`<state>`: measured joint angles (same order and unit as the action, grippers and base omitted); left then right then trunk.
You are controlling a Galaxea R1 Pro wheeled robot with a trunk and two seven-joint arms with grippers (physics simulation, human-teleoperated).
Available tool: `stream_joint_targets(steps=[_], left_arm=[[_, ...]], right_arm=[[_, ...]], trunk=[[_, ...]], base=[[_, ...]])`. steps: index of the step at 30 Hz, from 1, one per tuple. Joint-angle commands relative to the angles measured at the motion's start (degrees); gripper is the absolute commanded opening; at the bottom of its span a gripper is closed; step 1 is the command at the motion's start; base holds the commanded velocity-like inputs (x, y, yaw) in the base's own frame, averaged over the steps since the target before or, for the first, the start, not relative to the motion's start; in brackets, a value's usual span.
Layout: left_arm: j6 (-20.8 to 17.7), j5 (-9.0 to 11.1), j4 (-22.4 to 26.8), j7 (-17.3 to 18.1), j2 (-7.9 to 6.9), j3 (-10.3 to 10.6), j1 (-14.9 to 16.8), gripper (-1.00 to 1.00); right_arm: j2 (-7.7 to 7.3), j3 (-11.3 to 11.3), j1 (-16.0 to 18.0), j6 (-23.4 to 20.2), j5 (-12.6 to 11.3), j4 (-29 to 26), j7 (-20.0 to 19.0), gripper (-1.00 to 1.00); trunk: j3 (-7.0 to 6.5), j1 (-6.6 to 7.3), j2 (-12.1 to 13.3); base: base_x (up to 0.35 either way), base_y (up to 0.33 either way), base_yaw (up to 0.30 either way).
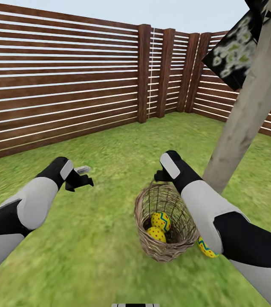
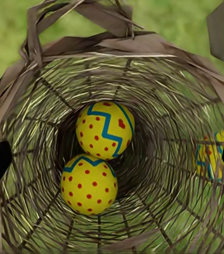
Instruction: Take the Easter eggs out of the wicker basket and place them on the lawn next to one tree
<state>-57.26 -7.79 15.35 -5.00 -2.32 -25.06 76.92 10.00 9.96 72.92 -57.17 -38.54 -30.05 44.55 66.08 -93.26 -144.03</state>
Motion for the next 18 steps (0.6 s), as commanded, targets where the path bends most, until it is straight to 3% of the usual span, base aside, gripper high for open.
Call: stream_joint_targets(steps=[1, 12, 18], left_arm=[[-0.15, -0.42, 0.04, 0.06, -0.30, -0.56, 0.05, 1.00], [0.12, -0.36, -0.13, 0.34, -2.36, -1.38, 0.01, 1.00], [0.13, -0.35, -0.14, 0.35, -2.53, -1.78, 0.00, 1.00]], right_arm=[[0.00, 0.15, -0.25, -0.14, -0.49, -0.02, 0.53, 1.00], [0.00, 0.12, -1.24, -0.14, -0.49, -0.01, 0.66, 1.00], [0.00, 0.15, -1.74, -0.14, -0.49, -0.01, 0.70, 1.00]], trunk=[[0.05, 0.01, -0.02], [0.05, 0.01, -0.02], [1.38, -0.14, -0.10]], base=[[0.006, 0.000, 0.000], [0.001, 0.000, 0.000], [0.000, 0.000, 0.000]])
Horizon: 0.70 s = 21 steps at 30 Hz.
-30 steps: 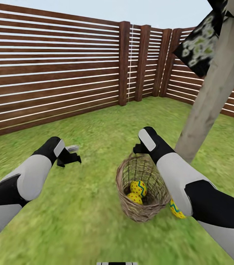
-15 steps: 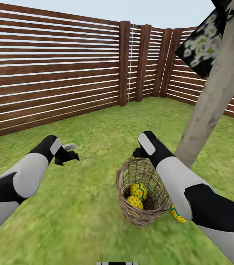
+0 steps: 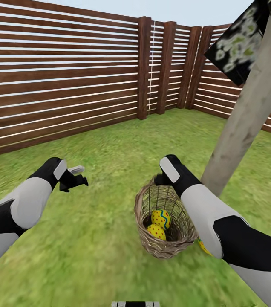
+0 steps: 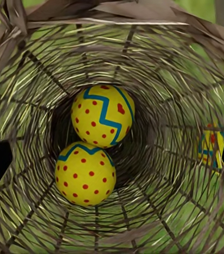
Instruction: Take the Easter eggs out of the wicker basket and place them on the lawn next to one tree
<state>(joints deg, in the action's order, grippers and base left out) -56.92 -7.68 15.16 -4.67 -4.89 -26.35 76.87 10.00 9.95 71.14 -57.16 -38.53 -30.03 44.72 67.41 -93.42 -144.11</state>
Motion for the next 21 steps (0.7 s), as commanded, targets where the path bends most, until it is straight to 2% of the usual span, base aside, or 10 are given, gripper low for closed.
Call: stream_joint_targets(steps=[1, 6, 14, 21], left_arm=[[-0.21, -0.48, 0.05, 0.01, 0.02, -0.62, 0.05, 1.00], [-0.21, -0.49, 0.05, 0.01, 0.04, -1.54, 0.03, 1.00], [-0.21, -0.50, -0.02, 0.01, 0.05, -1.83, 0.03, 1.00], [-0.18, -0.48, -0.10, 0.01, 0.00, -1.88, 0.03, 1.00]], right_arm=[[0.00, 0.15, 0.03, -0.14, -0.49, -0.03, 0.54, 1.00], [0.00, 0.16, -0.35, -0.14, -0.49, -0.01, 0.54, 1.00], [0.00, 0.17, -0.89, 0.14, -0.53, 0.88, 0.46, 1.00], [0.00, 0.24, -0.96, 3.51, -0.57, 3.63, 0.32, 1.00]], trunk=[[0.28, -0.01, -0.04], [1.39, -0.14, -0.11], [3.16, -0.34, -0.22], [4.71, -0.52, -0.31]], base=[[0.000, 0.000, 0.000], [0.000, 0.000, 0.000], [0.000, 0.000, 0.000], [0.000, 0.000, 0.000]])
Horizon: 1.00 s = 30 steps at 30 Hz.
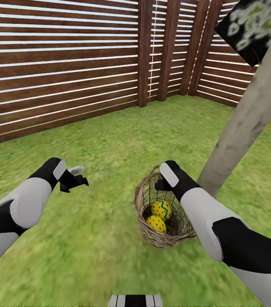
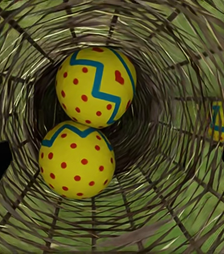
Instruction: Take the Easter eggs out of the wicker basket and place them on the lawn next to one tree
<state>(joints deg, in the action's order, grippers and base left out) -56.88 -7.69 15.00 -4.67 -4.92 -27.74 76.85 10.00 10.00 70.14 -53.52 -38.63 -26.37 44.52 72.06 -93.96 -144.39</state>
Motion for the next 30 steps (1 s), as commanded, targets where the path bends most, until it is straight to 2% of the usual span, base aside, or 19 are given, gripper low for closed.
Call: stream_joint_targets(steps=[1, 10, 25, 29, 30], left_arm=[[-0.19, -0.47, 0.04, 0.01, -0.06, -0.51, 0.05, 1.00], [2.34, -0.48, -0.25, -0.15, -0.53, -0.58, 0.05, 1.00], [2.75, 0.20, -0.33, -0.11, -1.39, -0.97, 0.05, 1.00], [2.75, 0.22, -0.33, -0.15, -1.40, -0.99, 0.05, 1.00], [2.75, 0.22, -0.33, -0.16, -1.42, -0.99, 0.05, 1.00]], right_arm=[[0.00, 0.19, 0.04, 0.16, -0.48, 0.20, 0.48, 1.00], [0.00, 0.19, 0.00, 0.68, -0.49, 0.71, 0.40, 1.00], [0.00, 0.33, 0.02, 0.78, -0.49, 0.68, 0.31, 1.00], [0.00, 0.27, 0.02, 0.74, -0.49, 0.53, -1.66, 1.00], [0.00, 0.24, 0.01, 0.72, -0.45, 0.50, -3.21, 1.00]], trunk=[[0.28, -0.01, -0.04], [2.27, -0.24, -0.16], [5.59, -0.63, -0.36], [6.48, -0.73, -0.41], [6.70, -0.76, -0.43]], base=[[0.000, 0.000, 0.000], [0.000, 0.000, 0.000], [0.000, 0.000, 0.000], [0.000, 0.000, 0.000], [0.000, 0.000, 0.000]])
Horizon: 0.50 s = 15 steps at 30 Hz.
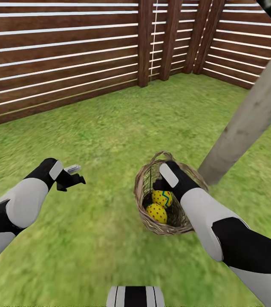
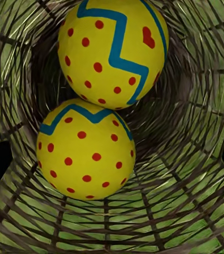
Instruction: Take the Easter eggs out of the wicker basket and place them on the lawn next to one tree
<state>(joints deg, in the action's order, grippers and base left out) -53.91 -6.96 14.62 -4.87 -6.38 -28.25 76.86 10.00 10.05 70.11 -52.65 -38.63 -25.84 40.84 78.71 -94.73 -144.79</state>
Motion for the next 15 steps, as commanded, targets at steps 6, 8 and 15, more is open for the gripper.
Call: stream_joint_targets(steps=[6, 8, 15], left_arm=[[-0.22, -0.52, 0.05, 0.04, -0.09, -0.62, 0.06, 1.00], [-0.21, -0.52, 0.05, 0.07, -0.11, -0.66, 0.05, 1.00], [-0.15, -0.59, -0.01, 0.12, -0.12, -0.75, 0.06, 1.00]], right_arm=[[0.00, 0.15, 0.05, -0.16, -0.27, 0.06, -5.15, 1.00], [0.00, 0.15, 0.07, -0.17, -0.25, 0.07, -5.56, 1.00], [0.00, 0.15, 0.07, -0.17, -0.17, 0.08, -6.22, 1.00]], trunk=[[1.38, -0.14, -0.10], [1.82, -0.19, -0.13], [3.37, -0.37, -0.22]], base=[[0.000, 0.000, 0.000], [0.000, 0.000, 0.000], [0.000, 0.000, 0.000]])
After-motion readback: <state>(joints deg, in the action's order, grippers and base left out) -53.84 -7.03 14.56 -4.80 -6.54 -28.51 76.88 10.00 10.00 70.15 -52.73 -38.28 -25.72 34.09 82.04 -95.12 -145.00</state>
